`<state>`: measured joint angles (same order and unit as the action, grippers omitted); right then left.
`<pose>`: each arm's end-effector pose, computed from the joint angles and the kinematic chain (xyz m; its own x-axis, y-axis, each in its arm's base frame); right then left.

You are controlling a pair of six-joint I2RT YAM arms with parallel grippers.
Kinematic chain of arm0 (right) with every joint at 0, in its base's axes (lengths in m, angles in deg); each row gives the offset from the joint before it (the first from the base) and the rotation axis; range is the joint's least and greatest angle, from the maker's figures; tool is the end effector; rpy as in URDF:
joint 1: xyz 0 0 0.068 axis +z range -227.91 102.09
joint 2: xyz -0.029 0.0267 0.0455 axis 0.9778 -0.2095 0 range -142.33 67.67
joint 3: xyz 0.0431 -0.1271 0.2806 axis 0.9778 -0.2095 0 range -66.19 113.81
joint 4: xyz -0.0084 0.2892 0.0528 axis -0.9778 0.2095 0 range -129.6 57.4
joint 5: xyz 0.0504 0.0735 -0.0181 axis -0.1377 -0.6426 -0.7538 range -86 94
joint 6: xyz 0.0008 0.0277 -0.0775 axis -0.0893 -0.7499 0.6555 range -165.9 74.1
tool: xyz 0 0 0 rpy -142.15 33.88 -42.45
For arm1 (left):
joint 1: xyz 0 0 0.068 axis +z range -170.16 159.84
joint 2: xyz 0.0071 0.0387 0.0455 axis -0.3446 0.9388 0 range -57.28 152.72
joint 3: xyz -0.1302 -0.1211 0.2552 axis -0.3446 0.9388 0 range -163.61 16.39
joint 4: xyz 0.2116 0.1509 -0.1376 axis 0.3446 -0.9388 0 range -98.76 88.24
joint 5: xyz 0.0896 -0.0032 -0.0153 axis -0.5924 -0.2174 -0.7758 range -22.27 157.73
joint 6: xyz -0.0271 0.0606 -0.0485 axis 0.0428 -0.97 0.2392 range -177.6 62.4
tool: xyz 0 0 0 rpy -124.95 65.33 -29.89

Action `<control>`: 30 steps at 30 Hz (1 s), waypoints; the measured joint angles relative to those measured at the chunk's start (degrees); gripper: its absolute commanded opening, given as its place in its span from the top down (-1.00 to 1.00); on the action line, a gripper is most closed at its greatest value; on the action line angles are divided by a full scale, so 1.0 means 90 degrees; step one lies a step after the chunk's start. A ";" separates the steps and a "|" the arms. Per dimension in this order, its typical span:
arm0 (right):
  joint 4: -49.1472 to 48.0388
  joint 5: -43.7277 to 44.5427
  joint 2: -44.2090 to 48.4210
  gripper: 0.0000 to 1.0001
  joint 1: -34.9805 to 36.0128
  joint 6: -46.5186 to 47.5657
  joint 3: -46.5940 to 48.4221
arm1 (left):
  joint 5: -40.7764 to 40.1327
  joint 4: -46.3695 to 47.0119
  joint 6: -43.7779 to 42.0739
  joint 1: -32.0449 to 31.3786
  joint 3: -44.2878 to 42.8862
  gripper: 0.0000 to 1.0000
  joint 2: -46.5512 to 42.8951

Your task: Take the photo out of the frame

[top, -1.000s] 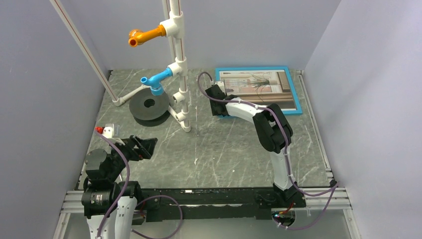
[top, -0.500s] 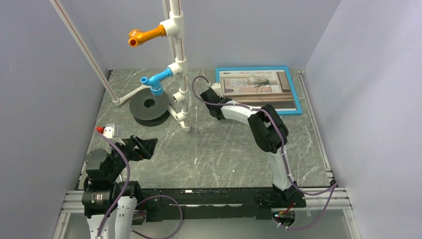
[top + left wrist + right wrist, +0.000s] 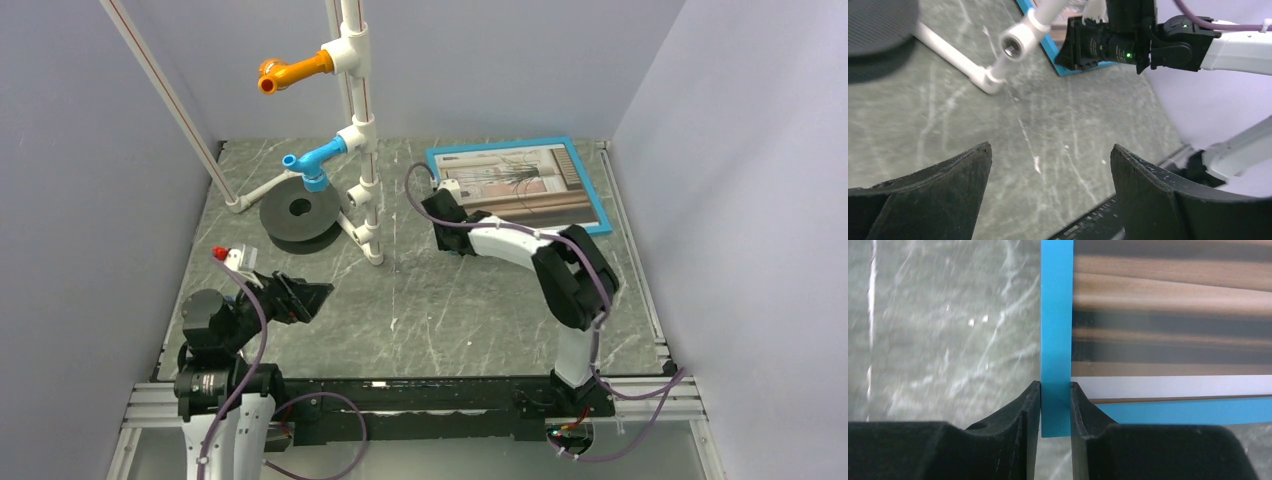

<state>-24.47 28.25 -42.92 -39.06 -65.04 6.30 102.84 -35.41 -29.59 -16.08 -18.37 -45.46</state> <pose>0.3822 0.2702 0.1606 -0.7142 -0.1913 -0.6733 -0.1549 0.9813 -0.1145 0.0901 -0.0349 0.3153 -0.4010 -0.4137 -0.8173 0.3594 0.7497 -0.5558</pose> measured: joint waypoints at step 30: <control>0.0554 -0.1649 0.4294 1.00 -0.0010 -0.0410 -0.2144 | -0.4833 0.3786 0.2098 -0.7422 -0.0289 -0.86 0.4296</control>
<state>-19.48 13.41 -4.27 -39.14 -68.73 -13.00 59.35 -1.34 -10.71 -82.88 -20.98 -6.80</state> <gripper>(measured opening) 0.260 0.900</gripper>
